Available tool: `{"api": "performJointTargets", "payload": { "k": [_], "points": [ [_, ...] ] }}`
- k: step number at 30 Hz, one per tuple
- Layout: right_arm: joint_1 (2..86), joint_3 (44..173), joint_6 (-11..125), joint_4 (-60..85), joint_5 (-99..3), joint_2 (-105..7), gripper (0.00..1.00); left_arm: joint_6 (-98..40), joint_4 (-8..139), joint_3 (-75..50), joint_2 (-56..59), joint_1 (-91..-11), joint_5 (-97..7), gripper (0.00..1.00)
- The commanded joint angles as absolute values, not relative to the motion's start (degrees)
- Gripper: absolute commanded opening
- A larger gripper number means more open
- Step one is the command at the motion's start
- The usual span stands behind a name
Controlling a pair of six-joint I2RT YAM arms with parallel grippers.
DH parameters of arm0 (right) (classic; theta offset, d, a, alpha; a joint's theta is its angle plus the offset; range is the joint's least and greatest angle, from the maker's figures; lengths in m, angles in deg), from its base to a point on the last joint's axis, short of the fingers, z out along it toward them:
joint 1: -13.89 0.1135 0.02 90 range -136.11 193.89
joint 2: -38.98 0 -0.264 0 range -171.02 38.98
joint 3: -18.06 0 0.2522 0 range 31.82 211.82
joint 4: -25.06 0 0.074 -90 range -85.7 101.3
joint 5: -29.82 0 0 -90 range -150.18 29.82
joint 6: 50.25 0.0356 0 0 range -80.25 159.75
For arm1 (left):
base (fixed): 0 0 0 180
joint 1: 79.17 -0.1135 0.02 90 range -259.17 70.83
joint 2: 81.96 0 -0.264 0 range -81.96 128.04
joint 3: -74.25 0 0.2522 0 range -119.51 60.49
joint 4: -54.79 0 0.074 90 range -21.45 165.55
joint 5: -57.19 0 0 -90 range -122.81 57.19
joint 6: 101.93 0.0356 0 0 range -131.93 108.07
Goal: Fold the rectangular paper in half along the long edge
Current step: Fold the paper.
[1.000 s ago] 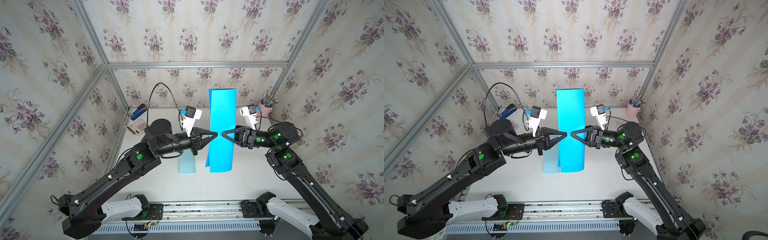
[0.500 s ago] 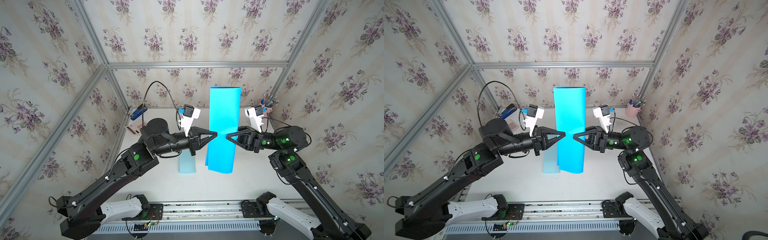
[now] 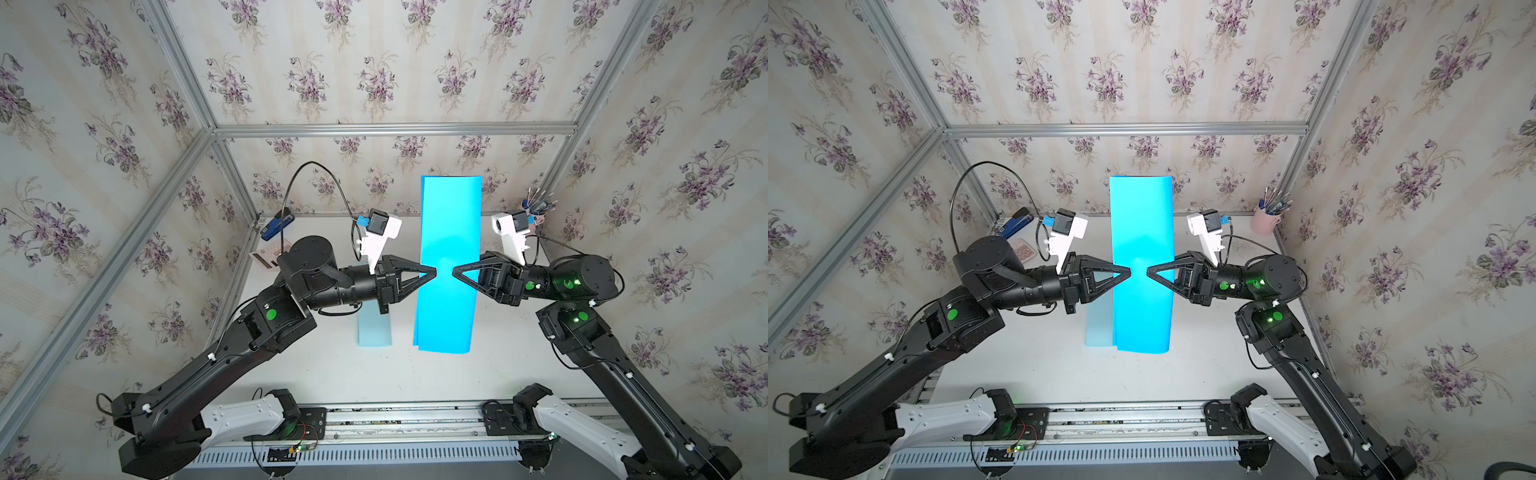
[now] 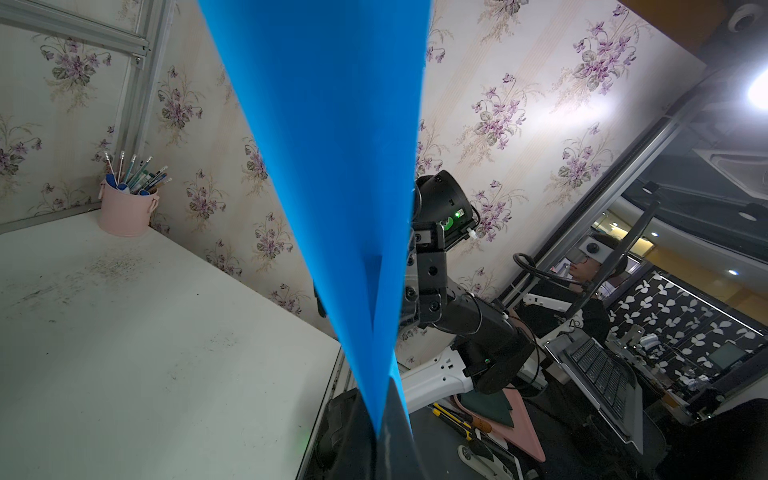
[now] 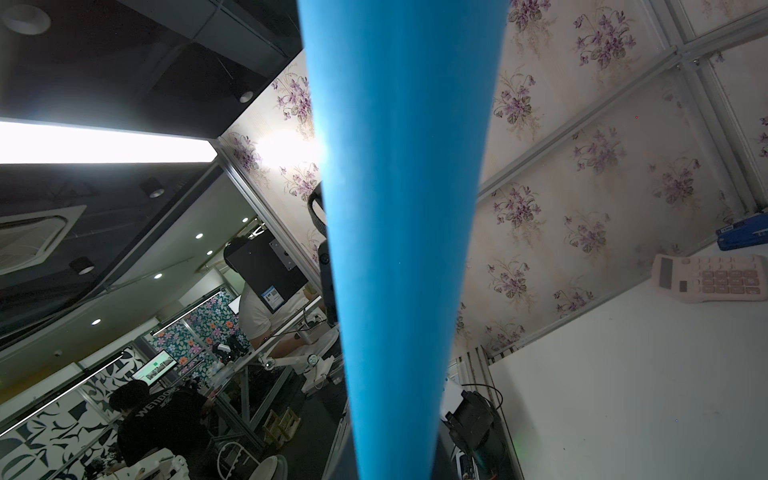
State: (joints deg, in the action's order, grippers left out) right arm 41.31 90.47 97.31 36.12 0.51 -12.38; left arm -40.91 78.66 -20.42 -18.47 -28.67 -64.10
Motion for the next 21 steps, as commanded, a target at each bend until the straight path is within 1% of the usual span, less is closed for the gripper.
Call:
{"api": "performJointTargets", "payload": {
  "k": [1,5,8,10,11,13,16,21],
  "points": [
    [41.3,91.0,96.5,36.5,0.9,-12.1,0.11,-41.0,77.0,-21.2,-18.4,-28.7,-64.5,0.00],
    [41.3,90.4,98.1,39.1,0.2,-11.8,0.10,-41.3,76.8,-21.3,-18.0,-28.7,-64.8,0.00],
    [41.3,89.7,99.2,41.1,-0.9,-11.8,0.10,-41.8,76.7,-21.2,-17.8,-28.7,-64.8,0.09],
    [41.4,89.2,99.7,41.8,-1.6,-11.8,0.10,-42.0,76.3,-20.9,-17.7,-28.7,-64.9,0.12],
    [41.4,89.0,99.8,42.0,-2.1,-11.8,0.10,-42.1,76.2,-20.9,-17.7,-28.7,-64.8,0.15],
    [41.4,88.7,100.0,42.0,-2.3,-12.1,0.10,-42.4,75.9,-20.9,-17.6,-28.7,-65.1,0.26],
    [41.4,88.1,100.3,42.5,-2.5,-12.3,0.11,-42.9,75.2,-20.9,-17.3,-28.7,-65.6,0.28],
    [41.4,88.0,100.2,42.5,-2.3,-12.4,0.11,-43.7,74.5,-20.9,-16.4,-28.7,-66.4,0.29]
  ]
}}
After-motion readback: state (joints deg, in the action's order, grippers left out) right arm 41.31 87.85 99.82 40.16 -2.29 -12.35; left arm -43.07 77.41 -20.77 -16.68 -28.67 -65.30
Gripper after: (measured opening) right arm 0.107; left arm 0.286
